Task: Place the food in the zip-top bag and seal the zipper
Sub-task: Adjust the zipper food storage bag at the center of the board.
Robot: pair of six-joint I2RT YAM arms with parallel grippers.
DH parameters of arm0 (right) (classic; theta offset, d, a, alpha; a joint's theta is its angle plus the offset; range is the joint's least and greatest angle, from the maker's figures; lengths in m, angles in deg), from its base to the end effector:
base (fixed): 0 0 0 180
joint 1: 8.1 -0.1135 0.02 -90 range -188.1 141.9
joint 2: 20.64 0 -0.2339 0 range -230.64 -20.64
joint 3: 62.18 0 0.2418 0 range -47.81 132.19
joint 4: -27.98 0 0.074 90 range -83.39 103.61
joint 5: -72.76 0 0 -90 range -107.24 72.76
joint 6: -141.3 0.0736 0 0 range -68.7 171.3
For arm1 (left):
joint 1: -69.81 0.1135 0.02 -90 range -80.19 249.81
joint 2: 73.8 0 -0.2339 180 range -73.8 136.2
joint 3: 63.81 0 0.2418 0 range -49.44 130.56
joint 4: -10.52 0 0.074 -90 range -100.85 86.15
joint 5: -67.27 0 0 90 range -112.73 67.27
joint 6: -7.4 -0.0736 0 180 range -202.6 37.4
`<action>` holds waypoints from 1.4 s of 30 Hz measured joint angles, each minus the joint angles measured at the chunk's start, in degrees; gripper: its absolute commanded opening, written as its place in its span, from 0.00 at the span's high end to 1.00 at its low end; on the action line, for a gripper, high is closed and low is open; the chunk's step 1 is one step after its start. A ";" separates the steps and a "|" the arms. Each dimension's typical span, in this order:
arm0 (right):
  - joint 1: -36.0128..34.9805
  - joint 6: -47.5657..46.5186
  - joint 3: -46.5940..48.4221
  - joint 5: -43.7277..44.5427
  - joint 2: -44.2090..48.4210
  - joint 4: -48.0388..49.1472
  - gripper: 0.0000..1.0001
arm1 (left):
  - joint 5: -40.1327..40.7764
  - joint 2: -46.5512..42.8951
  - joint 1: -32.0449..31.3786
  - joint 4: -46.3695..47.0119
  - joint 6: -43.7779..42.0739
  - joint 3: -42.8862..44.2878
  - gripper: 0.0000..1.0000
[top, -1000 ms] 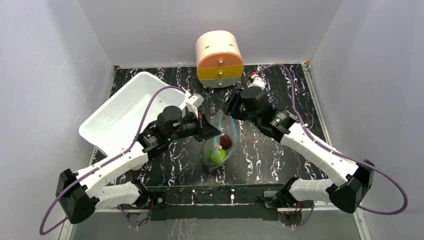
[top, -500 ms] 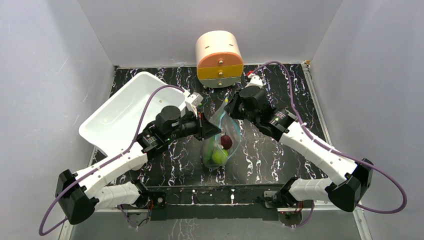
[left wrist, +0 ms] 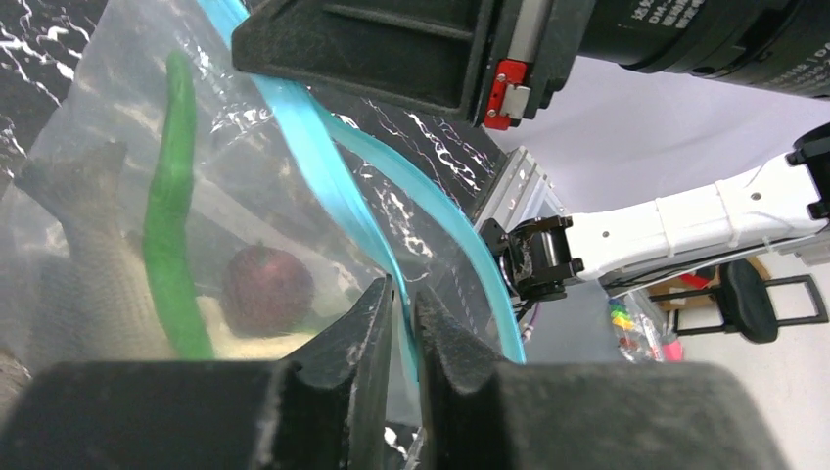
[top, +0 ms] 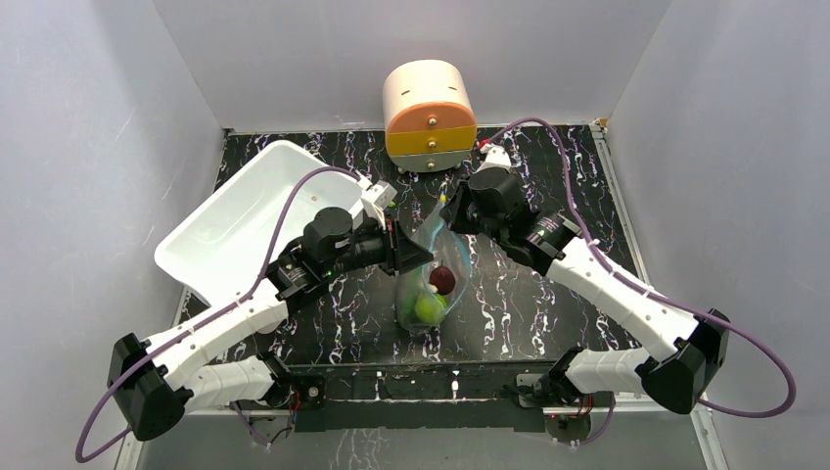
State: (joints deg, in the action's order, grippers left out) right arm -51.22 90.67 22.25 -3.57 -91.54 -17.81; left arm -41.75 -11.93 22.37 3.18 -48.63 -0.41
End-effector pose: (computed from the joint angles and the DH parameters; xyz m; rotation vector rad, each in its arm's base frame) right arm 0.2320 0.1935 0.3134 0.0723 2.1738 0.5933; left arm 0.1814 -0.2330 0.3117 0.4905 1.7881 -1.3129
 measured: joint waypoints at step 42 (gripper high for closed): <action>-0.02 -43.67 -0.11 -53.24 10.80 -3.45 1.00 | -9.11 -16.31 -0.02 -26.29 -39.41 7.41 0.47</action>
State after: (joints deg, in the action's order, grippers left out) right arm -51.24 47.00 22.14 -56.81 -80.74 -21.27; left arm -50.87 -28.24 22.35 -23.11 -88.03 7.00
